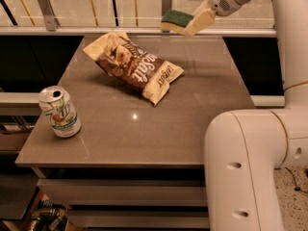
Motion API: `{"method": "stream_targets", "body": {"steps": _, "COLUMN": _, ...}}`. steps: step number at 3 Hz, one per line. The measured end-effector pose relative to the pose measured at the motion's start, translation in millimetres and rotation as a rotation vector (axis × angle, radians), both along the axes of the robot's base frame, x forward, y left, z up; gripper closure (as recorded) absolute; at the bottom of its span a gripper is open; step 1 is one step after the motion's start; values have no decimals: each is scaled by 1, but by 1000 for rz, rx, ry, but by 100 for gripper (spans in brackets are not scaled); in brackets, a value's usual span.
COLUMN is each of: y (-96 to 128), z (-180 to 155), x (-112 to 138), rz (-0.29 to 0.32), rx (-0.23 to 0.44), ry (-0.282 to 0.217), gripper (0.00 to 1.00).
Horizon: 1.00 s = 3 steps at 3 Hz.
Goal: Pick sponge
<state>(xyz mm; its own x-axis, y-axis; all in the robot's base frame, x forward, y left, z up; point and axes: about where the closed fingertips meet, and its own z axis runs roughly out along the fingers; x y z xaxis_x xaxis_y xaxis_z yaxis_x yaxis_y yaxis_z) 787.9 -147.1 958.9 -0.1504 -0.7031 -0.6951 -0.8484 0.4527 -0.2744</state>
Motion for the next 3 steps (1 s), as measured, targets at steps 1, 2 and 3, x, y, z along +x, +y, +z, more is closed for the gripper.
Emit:
{"method": "stream_targets", "body": {"steps": 1, "y": 4, "z": 21, "x": -4, "rz": -5, "rx": -19, "ry": -30, "gripper": 100}}
{"method": "stream_targets", "body": {"steps": 2, "y": 7, "z": 41, "x": -8, "rz": -6, "rx": -31, "ry": -63, "gripper": 100}}
{"method": "stream_targets", "body": {"steps": 3, "y": 8, "z": 60, "x": -12, "rz": -9, "rx": -50, "ry": -98, "gripper": 100}}
